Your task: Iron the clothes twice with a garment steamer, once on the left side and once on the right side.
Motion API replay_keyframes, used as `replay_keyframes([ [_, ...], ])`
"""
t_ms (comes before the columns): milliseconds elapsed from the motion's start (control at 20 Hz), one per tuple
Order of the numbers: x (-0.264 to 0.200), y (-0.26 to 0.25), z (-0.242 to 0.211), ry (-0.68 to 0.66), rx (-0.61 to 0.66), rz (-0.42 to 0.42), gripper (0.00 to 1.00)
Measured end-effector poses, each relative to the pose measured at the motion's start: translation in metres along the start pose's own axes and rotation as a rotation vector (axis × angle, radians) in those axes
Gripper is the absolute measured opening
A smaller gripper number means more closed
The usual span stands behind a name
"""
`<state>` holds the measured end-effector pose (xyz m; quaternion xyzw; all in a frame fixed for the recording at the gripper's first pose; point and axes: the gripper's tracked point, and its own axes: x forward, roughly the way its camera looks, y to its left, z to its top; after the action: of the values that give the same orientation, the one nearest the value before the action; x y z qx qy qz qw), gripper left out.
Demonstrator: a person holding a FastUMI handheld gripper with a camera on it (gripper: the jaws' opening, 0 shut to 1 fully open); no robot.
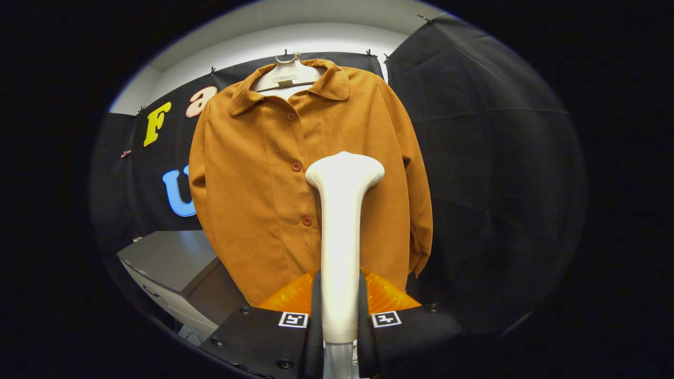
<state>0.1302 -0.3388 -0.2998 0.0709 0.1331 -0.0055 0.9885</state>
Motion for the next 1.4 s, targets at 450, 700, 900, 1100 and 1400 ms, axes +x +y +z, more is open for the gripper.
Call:
replay_keyframes([
  [450, -0.009, -0.017, -0.075, 0.143, -0.008, -0.038, 0.29],
  [700, -0.019, -0.022, -0.1, 0.194, 0.001, -0.051, 0.29],
  [900, -0.03, -0.026, -0.121, 0.237, -0.002, -0.065, 0.29],
  [1100, -0.046, -0.025, -0.135, 0.268, 0.004, -0.077, 0.29],
  [1400, -0.078, -0.007, -0.141, 0.274, -0.01, -0.078, 0.29],
])
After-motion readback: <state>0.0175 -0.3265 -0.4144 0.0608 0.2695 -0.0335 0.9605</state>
